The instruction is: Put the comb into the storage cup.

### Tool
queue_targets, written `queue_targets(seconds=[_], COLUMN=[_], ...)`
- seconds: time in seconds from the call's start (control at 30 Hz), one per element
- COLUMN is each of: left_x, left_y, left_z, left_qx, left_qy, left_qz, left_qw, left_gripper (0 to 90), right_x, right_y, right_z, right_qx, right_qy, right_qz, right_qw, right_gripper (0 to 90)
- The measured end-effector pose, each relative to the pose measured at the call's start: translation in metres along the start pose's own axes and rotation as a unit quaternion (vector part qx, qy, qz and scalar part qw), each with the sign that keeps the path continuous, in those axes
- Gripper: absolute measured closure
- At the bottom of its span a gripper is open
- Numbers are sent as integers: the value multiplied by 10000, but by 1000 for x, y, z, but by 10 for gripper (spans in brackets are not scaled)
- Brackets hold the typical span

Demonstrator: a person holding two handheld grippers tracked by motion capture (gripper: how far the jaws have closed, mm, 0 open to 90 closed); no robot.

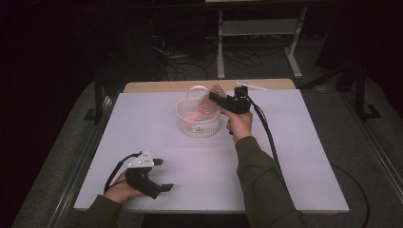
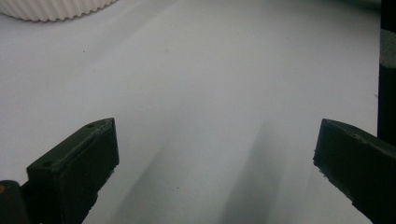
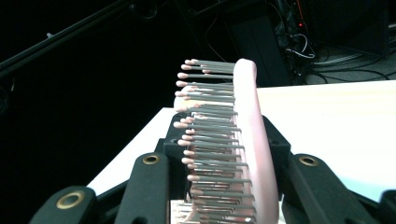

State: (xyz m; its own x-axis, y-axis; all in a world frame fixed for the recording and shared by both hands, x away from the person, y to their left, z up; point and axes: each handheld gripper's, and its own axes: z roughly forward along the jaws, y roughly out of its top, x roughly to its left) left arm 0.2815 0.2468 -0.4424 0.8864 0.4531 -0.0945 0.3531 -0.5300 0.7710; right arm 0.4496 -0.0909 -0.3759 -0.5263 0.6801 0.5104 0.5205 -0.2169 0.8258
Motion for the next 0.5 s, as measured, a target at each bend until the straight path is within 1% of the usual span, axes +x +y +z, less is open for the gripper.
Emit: queue_targets(seconds=[0.2, 0.5], left_x=[0, -1], left_y=[0, 0], left_z=[1, 1], left_qx=[4, 10], left_qy=[-20, -28], left_qz=[1, 6], left_qw=[10000, 10000], left_gripper=[0, 0], right_x=[-3, -12], right_y=[-1, -3], right_z=[0, -1], right_qx=[-1, 30], right_qy=[-4, -93], right_qz=[27, 132], right_qw=[10000, 9999], right_gripper=[629, 615])
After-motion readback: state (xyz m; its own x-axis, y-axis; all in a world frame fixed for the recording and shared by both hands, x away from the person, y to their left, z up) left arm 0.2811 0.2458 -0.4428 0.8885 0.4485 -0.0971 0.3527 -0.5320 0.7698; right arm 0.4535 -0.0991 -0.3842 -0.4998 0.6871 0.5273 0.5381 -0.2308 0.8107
